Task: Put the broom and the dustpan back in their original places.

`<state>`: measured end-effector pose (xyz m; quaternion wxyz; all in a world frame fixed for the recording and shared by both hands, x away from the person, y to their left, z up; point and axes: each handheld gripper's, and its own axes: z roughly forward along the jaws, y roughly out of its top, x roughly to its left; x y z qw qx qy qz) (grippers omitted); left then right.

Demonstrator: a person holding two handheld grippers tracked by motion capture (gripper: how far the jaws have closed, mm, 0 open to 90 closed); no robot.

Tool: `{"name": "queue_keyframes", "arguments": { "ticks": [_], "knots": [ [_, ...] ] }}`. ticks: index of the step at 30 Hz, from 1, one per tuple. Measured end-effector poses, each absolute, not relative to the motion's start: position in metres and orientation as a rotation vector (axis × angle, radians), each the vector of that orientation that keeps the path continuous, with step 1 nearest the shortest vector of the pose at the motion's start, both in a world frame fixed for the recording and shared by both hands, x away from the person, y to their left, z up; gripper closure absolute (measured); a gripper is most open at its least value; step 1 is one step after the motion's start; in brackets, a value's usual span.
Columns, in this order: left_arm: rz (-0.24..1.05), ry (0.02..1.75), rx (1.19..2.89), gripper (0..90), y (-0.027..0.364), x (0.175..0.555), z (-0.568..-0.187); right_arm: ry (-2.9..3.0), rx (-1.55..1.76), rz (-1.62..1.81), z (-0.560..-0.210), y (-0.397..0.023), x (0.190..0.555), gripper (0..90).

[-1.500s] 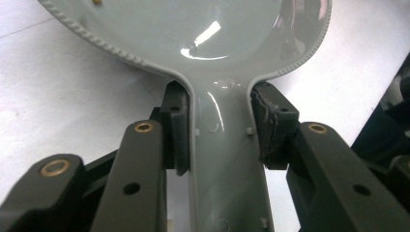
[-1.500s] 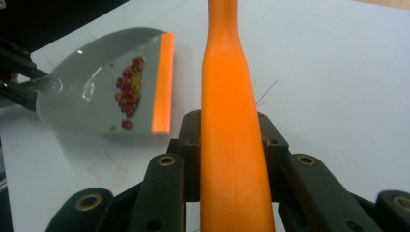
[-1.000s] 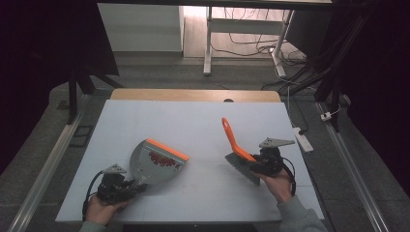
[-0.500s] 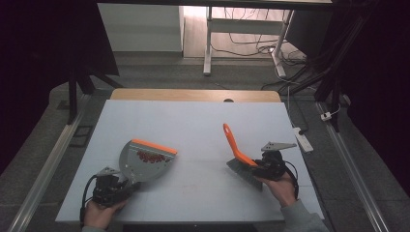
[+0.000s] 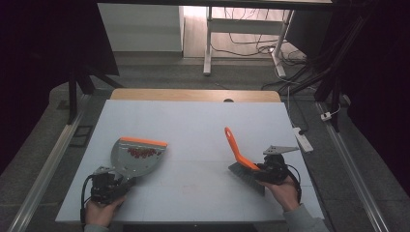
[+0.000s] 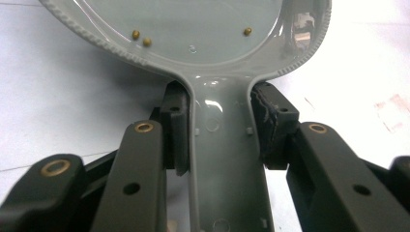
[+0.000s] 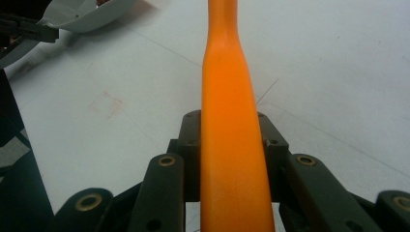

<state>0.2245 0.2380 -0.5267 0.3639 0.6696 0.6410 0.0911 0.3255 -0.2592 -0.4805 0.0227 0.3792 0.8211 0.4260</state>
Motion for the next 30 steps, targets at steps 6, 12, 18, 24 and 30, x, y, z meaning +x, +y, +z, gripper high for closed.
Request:
{"name": "queue_keyframes", "arguments": {
  "ticks": [6,12,18,24,30],
  "knots": [
    [0.233,1.673,1.705,61.4,0.240,0.227,-0.530,2.556,1.233,1.288,-0.488,-0.262,0.329,70.8],
    [0.238,1.684,1.708,61.3,0.241,0.229,-0.531,2.558,1.320,1.259,-0.496,-0.271,0.339,70.7],
    [0.234,1.695,1.709,61.3,0.240,0.230,-0.532,2.547,1.296,1.199,-0.500,-0.275,0.344,67.5],
    [0.224,1.698,1.727,61.2,0.240,0.231,-0.534,2.533,1.300,1.138,-0.503,-0.278,0.347,59.1],
    [0.223,1.700,1.740,61.0,0.239,0.232,-0.535,2.517,1.333,1.101,-0.508,-0.282,0.351,52.4]
  ]
}}
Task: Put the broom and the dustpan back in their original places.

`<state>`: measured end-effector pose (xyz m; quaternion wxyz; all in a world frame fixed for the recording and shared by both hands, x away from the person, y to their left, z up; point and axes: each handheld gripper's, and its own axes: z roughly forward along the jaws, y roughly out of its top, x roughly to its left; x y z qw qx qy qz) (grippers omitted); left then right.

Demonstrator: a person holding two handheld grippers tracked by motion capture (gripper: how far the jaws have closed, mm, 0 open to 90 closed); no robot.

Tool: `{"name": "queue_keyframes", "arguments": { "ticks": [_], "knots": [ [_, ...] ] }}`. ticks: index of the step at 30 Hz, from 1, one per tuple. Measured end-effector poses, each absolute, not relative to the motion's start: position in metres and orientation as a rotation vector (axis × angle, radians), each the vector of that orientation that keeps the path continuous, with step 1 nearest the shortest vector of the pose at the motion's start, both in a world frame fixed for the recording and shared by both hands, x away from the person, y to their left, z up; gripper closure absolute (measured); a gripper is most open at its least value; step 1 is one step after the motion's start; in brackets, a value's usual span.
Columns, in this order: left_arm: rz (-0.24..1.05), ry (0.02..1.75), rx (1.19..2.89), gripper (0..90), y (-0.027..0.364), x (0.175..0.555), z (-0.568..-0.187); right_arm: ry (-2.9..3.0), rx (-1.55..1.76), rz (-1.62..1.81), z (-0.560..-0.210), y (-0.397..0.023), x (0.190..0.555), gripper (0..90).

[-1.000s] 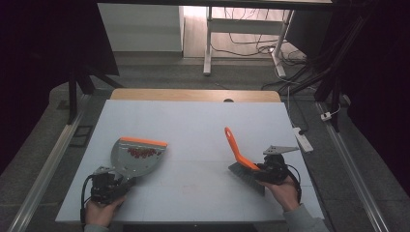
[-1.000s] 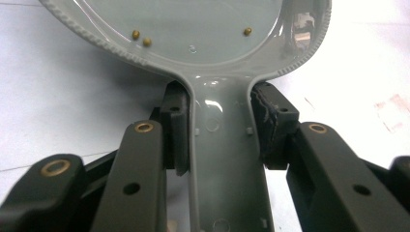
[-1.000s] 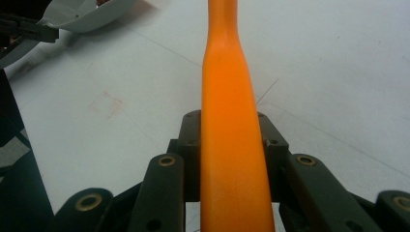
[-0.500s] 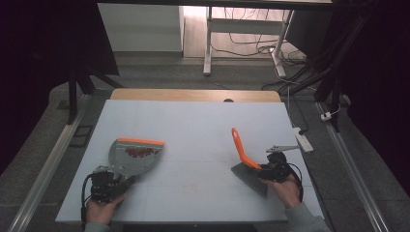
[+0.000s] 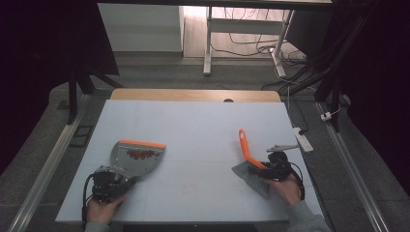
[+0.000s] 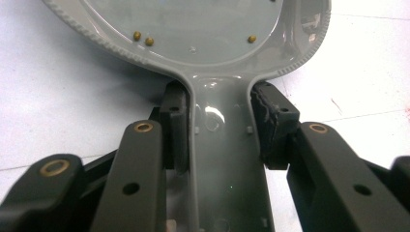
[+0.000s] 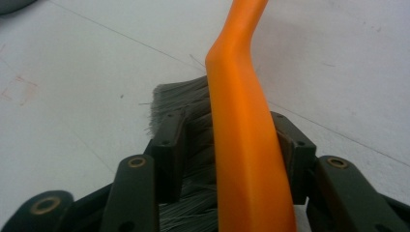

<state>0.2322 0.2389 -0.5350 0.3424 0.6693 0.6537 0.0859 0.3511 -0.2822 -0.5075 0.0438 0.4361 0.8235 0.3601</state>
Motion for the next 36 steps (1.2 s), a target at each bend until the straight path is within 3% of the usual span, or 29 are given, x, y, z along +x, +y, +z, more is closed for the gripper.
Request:
{"name": "queue_keyframes", "arguments": {
  "ticks": [5,9,13,24,36],
  "knots": [
    [0.220,1.698,1.745,59.1,0.238,0.232,-0.535,2.490,1.383,1.051,-0.511,-0.286,0.353,45.6],
    [0.279,1.690,1.765,41.2,0.237,0.230,-0.532,2.479,1.377,1.044,-0.511,-0.285,0.353,43.2],
    [0.313,1.652,1.767,31.5,0.241,0.226,-0.526,2.422,1.348,0.995,-0.507,-0.285,0.350,39.0],
    [0.364,1.479,1.837,30.5,0.247,0.217,-0.512,2.425,1.078,1.112,-0.489,-0.272,0.331,37.9],
    [0.289,1.264,1.917,31.0,0.238,0.228,-0.509,2.510,0.872,1.244,-0.491,-0.263,0.319,39.7]
  ]
}}
